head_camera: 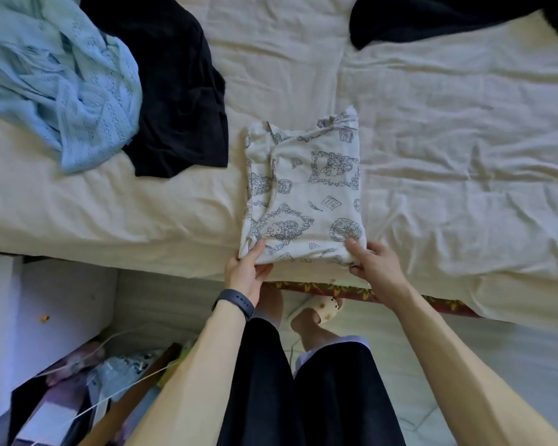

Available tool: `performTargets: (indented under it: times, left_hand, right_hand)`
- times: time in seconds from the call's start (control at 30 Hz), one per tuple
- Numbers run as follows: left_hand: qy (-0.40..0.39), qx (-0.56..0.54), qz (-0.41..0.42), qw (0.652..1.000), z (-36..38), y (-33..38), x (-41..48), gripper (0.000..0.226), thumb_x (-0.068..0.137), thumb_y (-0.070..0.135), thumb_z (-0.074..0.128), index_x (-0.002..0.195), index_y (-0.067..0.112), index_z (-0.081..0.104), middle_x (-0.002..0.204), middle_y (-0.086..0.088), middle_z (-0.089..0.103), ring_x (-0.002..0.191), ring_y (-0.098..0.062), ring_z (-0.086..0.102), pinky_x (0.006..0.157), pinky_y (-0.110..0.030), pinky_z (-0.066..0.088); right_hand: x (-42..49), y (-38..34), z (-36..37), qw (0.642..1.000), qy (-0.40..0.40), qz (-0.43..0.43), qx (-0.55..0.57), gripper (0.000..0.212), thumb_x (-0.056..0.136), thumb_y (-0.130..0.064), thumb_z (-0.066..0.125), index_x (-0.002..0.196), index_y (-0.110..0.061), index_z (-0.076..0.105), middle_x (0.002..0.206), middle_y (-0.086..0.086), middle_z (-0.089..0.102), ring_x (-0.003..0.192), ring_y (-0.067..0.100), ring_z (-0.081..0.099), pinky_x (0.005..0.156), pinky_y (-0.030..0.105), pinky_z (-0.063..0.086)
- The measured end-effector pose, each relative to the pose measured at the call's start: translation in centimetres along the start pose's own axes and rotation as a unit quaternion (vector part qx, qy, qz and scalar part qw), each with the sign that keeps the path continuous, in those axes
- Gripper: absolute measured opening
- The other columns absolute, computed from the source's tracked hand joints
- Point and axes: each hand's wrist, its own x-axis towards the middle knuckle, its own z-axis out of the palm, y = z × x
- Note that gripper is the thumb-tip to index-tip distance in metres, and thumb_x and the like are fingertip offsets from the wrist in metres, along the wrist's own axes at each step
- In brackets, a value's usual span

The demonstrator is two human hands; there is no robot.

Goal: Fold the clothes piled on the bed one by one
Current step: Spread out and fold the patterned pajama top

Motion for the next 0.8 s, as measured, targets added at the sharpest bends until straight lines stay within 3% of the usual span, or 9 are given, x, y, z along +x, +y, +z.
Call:
performTargets:
  times: [0.17,0.23,0.4,0.5,0.57,0.63,0.7,0.77,0.8]
  left_hand:
    - [0.054,0.034,0.05,0.997,-1.9,-2.7,-3.4,0.037,0.086,0.012,0.078,0.117,0.009,0.059,0.116,-0.015,0.071,0.106,-0.032,0.069,0.079,-0.039,0.058]
    - [0.071,0.076,0.039,0.994,-3.3,-4.6,-4.7,0.046,0.085,0.013,0.079,0.125,0.008,0.055,0.118,-0.017,0.069,0.106,-0.034,0.069,0.083,-0.042,0.059]
    - [0.111,0.205,0.063,0.97,-5.2,-6.7,-6.3,0.058,0.088,0.019,0.075,0.136,0.033,0.046,0.134,-0.004,0.054,0.114,-0.027,0.058,0.098,-0.049,0.051]
    - [0.058,0.297,0.19,0.934,-3.8,-4.6,-7.0,0.044,0.092,0.021,0.063,0.122,0.05,0.05,0.128,0.018,0.05,0.112,-0.015,0.052,0.085,-0.035,0.047]
    - [0.007,0.318,0.228,0.92,-2.8,-3.0,-7.8,0.038,0.092,0.019,0.058,0.116,0.048,0.059,0.126,0.025,0.056,0.12,-0.016,0.056,0.093,-0.04,0.05]
    - [-0.035,0.257,0.189,0.947,-1.8,-1.3,-8.0,0.035,0.085,0.02,0.057,0.114,0.039,0.066,0.124,0.006,0.067,0.118,-0.028,0.062,0.098,-0.048,0.051]
    - [-0.089,0.212,0.14,0.963,-1.1,0.4,-6.9,0.045,0.077,0.021,0.062,0.122,0.025,0.063,0.111,-0.003,0.074,0.103,-0.031,0.071,0.083,-0.041,0.057]
    - [-0.115,0.305,0.174,0.93,-0.3,2.4,-5.6,0.047,0.075,0.023,0.075,0.119,0.023,0.059,0.1,0.003,0.074,0.091,-0.02,0.072,0.072,-0.028,0.054]
    - [-0.103,0.392,0.217,0.888,0.2,3.3,-4.8,0.043,0.075,0.026,0.081,0.112,0.027,0.059,0.095,0.008,0.071,0.086,-0.013,0.068,0.07,-0.019,0.049]
  right_hand:
    - [-3.9,3.3,-0.9,0.998,0.03,-0.026,0.046,0.041,0.092,-0.038,0.074,0.124,-0.018,0.058,0.112,0.006,0.073,0.089,0.017,0.075,0.068,0.03,0.059]
    - [-5.7,5.2,-1.3,0.997,0.065,-0.005,0.044,0.033,0.091,-0.033,0.075,0.115,-0.025,0.054,0.113,0.009,0.071,0.086,0.018,0.073,0.063,0.031,0.058]
    - [-8.7,7.7,-1.5,0.996,0.089,0.003,0.02,0.031,0.092,-0.021,0.069,0.111,-0.034,0.048,0.115,0.011,0.066,0.097,0.029,0.07,0.067,0.033,0.055]
    - [-9.2,5.7,-1.4,0.992,0.107,-0.067,-0.025,0.023,0.093,-0.021,0.063,0.102,-0.041,0.057,0.118,0.006,0.064,0.104,0.026,0.066,0.087,0.049,0.058]
    - [-9.6,3.4,-1.8,0.986,0.117,-0.109,-0.048,0.014,0.091,-0.026,0.065,0.096,-0.038,0.069,0.125,-0.003,0.058,0.117,0.022,0.06,0.102,0.053,0.05]
    - [-9.9,0.8,-2.5,0.986,0.078,-0.144,-0.04,0.019,0.081,-0.031,0.068,0.096,-0.039,0.076,0.129,-0.014,0.055,0.122,0.014,0.058,0.104,0.047,0.05]
    - [-9.3,-1.6,-3.3,0.984,0.014,-0.165,-0.063,0.041,0.068,-0.026,0.069,0.105,-0.042,0.074,0.131,-0.008,0.058,0.109,0.005,0.063,0.089,0.031,0.056]
    - [-7.7,-3.7,-3.7,0.973,-0.014,-0.188,-0.13,0.053,0.07,-0.011,0.072,0.115,-0.038,0.069,0.122,0.006,0.062,0.079,0.0,0.064,0.068,0.018,0.053]
    - [-6.6,-4.6,-3.6,0.963,-0.003,-0.206,-0.174,0.05,0.076,-0.008,0.076,0.118,-0.034,0.068,0.117,0.007,0.063,0.075,0.001,0.063,0.067,0.017,0.052]
